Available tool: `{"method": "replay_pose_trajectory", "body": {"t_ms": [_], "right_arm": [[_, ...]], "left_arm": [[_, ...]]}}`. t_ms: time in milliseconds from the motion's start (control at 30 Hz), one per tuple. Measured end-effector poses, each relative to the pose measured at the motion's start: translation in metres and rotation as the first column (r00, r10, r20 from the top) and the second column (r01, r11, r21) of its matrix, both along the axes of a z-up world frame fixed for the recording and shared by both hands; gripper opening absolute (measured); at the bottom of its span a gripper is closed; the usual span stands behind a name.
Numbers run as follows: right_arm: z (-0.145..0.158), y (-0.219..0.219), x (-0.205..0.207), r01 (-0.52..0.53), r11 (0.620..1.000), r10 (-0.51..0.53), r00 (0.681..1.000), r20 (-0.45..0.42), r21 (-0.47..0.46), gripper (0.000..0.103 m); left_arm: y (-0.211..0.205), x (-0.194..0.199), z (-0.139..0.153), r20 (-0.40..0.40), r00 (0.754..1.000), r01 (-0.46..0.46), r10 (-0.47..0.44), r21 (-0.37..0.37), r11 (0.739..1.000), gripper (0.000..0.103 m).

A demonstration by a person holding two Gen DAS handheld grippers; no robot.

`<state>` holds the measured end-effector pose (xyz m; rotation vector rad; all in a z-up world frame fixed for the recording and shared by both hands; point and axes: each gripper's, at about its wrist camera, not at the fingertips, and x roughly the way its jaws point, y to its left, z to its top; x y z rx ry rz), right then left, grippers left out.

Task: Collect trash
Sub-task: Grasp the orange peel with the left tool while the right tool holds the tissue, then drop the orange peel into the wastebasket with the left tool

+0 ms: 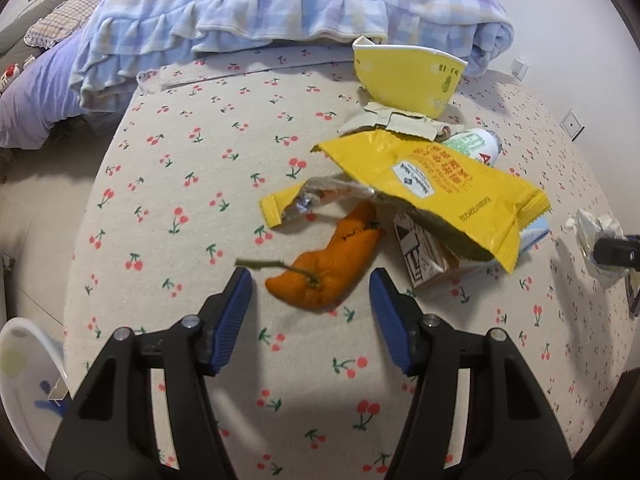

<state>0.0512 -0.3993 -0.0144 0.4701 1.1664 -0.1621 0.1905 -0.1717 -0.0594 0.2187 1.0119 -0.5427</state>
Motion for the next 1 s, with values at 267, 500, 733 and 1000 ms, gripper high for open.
{"method": "replay_pose_trajectory", "body": {"t_ms": [267,500,733,1000], "right_arm": [[-0.003,-0.01,-0.012,0.018,1.0,-0.018,1.0,-0.017,-0.007,0.044],[0.001,-0.006,-0.015,0.002,0.999,-0.003,1.0,-0.011,-0.032,0.044],[0.006,0.009,-0.02,-0.025,0.999,0.026,1.0,0.003,-0.044,0.044],[0.016,0.032,-0.028,-0.07,0.996,0.072,0.997,0.03,-0.056,0.044]], "left_arm": [[-0.003,-0.003,0.002,-0.011,1.0,0.024,-0.024,-0.001,1.0,0.037],[-0.002,-0.015,0.004,-0.082,0.996,0.026,-0.026,0.001,1.0,0.025],[0.013,-0.031,0.009,-0.109,0.994,-0.007,0.007,-0.003,1.0,0.025],[0.036,-0.05,0.026,-0.107,0.993,-0.044,0.038,-0.049,0.998,0.025]]}}
